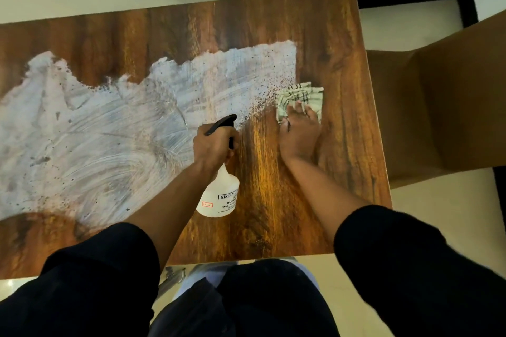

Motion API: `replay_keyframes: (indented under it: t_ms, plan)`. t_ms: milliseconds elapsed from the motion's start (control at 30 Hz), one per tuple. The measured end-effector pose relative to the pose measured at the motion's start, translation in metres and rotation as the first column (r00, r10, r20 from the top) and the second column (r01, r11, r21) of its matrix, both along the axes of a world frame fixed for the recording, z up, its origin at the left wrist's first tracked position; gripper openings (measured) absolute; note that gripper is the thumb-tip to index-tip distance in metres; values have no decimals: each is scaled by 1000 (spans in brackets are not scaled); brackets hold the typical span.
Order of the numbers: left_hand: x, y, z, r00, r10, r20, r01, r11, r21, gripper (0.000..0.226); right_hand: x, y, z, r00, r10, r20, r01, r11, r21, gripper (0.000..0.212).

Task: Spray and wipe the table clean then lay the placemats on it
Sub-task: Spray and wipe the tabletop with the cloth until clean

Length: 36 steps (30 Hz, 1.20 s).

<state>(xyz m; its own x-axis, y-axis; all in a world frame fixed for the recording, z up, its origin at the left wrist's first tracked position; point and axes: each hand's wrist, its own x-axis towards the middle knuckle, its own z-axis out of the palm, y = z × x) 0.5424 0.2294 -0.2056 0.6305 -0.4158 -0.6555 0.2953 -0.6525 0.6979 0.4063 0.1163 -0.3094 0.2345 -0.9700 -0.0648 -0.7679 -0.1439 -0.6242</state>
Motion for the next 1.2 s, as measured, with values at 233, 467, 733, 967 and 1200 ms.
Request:
replay_keyframes:
  t_ms: [233,467,733,967,1200]
  plan:
    - [21,-26,0,998,60,25,-58,996,-64,26,10,24,-13,794,606,-49,-607,788,-103,50]
    - [42,-35,-12,997,75,28,-73,995,-64,45,23,-43,-7,978,205,-33,-207,976,-74,45]
    - [45,-49,-16,999,49,8,-49,995,-87,36,49,-19,1,920,387,-62,-390,919,-56,50]
    - [56,-56,-18,991,133,27,-132,990,-47,23,36,-64,-2,903,423,-82,-430,894,-129,42]
    - [63,-59,-24,992,128,7,-127,991,-35,42,38,-128,-7,986,34,-162,-43,998,-53,41]
